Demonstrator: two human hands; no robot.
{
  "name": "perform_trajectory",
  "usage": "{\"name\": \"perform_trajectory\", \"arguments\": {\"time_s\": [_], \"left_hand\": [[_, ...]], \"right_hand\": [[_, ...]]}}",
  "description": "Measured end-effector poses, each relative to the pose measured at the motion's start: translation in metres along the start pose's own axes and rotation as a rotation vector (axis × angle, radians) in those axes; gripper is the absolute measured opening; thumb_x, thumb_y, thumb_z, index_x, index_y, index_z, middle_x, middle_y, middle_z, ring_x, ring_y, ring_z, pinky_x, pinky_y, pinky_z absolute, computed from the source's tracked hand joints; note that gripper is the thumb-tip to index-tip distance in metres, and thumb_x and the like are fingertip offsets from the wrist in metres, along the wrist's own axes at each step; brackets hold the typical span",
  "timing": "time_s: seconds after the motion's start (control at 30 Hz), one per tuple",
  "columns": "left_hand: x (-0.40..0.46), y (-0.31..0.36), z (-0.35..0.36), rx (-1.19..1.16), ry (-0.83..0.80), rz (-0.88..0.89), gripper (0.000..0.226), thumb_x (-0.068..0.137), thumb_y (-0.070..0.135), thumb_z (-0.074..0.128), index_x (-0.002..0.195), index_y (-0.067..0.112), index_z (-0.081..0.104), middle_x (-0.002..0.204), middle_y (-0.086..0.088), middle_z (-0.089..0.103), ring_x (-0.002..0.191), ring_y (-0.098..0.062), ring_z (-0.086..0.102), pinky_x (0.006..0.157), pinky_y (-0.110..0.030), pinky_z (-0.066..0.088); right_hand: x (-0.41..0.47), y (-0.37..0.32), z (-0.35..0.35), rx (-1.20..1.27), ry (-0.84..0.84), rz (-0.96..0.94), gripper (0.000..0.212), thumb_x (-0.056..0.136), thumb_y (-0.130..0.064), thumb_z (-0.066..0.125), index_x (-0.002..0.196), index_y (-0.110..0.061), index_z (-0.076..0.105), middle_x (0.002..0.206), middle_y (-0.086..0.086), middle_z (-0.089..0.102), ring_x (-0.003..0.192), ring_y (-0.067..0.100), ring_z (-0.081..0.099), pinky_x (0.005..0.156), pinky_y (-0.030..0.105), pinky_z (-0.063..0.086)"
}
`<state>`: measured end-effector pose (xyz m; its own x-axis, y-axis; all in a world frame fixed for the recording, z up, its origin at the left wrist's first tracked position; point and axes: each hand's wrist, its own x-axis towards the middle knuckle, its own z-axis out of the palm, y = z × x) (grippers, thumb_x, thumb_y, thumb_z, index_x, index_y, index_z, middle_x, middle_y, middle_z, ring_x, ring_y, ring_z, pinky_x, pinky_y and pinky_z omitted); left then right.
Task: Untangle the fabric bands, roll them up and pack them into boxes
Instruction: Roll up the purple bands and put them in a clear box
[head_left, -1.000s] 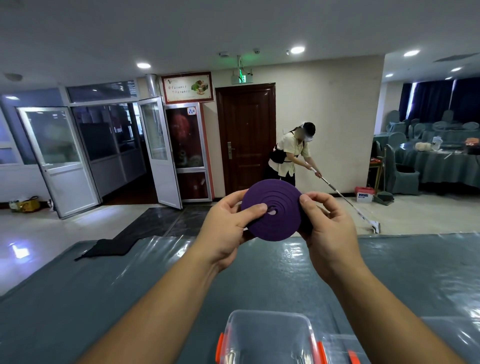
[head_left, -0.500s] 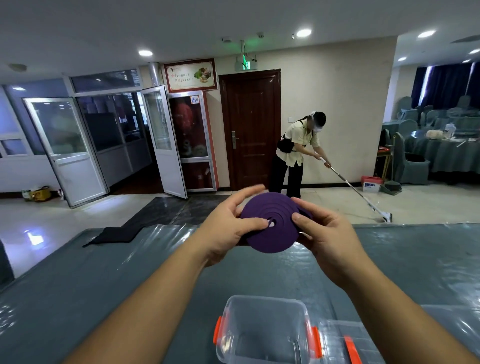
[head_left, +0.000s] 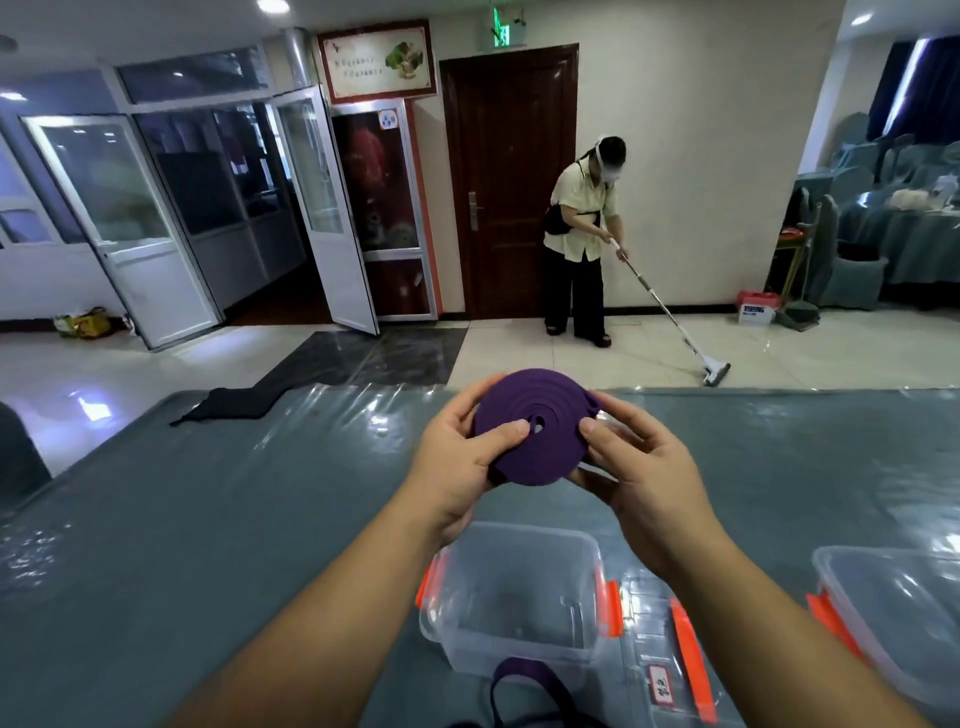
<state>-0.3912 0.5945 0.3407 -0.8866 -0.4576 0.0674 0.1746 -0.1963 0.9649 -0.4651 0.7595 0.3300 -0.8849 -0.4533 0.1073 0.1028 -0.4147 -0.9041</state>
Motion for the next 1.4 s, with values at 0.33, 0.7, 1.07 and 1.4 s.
{"name": "perform_trajectory", "arguments": {"time_s": [0.33, 0.7, 1.07, 1.4], "left_hand": [[0.020, -0.093, -0.046, 0.067, 0.053, -0.282, 0.046, 0.091, -0.001, 0.073, 0.129, 0.022, 0.062, 0.118, -0.007, 0.076, 0.105, -0.028, 0.075, 0.085, -0.051, 0.063], [0.060, -0.220, -0.118, 0.364, 0.006, -0.581, 0.032, 0.091, 0.003, 0.072, 0.115, 0.023, 0.070, 0.115, 0.000, 0.072, 0.098, -0.022, 0.075, 0.090, -0.047, 0.062], [0.083, -0.310, -0.139, 0.740, -0.010, -0.749, 0.031, 0.087, 0.017, 0.073, 0.117, 0.024, 0.069, 0.103, 0.007, 0.075, 0.093, -0.016, 0.073, 0.086, -0.039, 0.063], [0.105, -0.353, -0.130, 0.951, 0.013, -0.864, 0.025, 0.092, 0.019, 0.069, 0.116, 0.018, 0.065, 0.111, -0.003, 0.073, 0.093, -0.021, 0.065, 0.081, -0.030, 0.050]], "right_hand": [[0.023, 0.098, -0.031, -0.084, 0.109, 0.252, 0.032, 0.094, 0.007, 0.063, 0.124, -0.003, 0.067, 0.103, 0.016, 0.079, 0.085, 0.027, 0.077, 0.068, 0.034, 0.063], [0.046, 0.219, -0.058, -0.311, 0.242, 0.587, 0.028, 0.097, 0.011, 0.058, 0.111, -0.009, 0.071, 0.093, 0.011, 0.080, 0.077, 0.023, 0.077, 0.063, 0.032, 0.061], [0.077, 0.320, -0.077, -0.712, 0.333, 0.826, 0.029, 0.087, 0.002, 0.063, 0.112, -0.011, 0.070, 0.098, 0.013, 0.077, 0.087, 0.032, 0.074, 0.084, 0.053, 0.061], [0.098, 0.350, -0.077, -0.979, 0.314, 0.920, 0.036, 0.091, -0.004, 0.057, 0.124, -0.012, 0.069, 0.122, 0.011, 0.073, 0.116, 0.032, 0.067, 0.103, 0.037, 0.052]]}}
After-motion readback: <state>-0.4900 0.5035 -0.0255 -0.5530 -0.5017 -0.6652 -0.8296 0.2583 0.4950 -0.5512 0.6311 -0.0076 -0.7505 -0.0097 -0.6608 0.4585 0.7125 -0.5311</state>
